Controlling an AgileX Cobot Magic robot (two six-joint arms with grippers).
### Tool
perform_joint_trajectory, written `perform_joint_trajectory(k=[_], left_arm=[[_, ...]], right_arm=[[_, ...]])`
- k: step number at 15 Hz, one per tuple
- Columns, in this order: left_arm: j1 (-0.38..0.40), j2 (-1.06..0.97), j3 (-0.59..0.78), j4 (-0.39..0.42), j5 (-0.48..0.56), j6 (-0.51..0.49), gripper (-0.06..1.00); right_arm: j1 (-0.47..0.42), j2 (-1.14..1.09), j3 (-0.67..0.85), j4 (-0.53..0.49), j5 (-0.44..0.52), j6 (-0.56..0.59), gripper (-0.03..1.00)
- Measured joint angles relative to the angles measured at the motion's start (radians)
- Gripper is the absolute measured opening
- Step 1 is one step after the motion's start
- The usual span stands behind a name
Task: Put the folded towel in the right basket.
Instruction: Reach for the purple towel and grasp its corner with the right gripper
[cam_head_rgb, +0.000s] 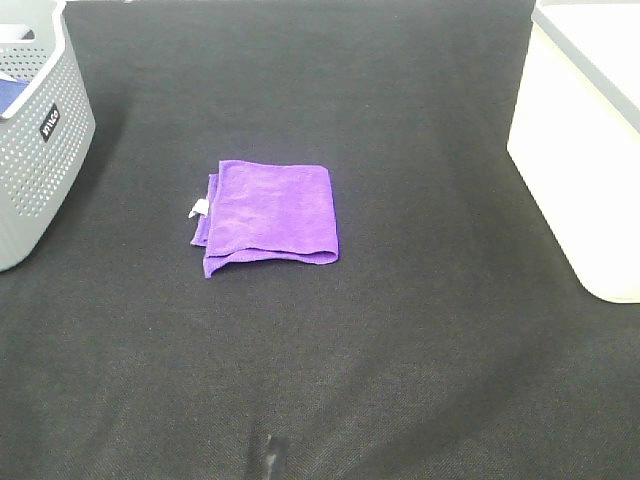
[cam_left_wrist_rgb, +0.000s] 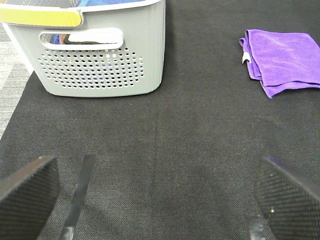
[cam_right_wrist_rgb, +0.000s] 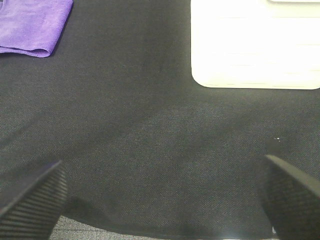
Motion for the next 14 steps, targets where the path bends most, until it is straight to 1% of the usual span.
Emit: perform_joint_trajectory(k=[14], left_arm=[[0.0, 0.0, 0.0, 0.0, 0.0, 0.0, 0.99]], right_arm=[[0.0, 0.0, 0.0, 0.0, -0.001, 0.014, 0.98]])
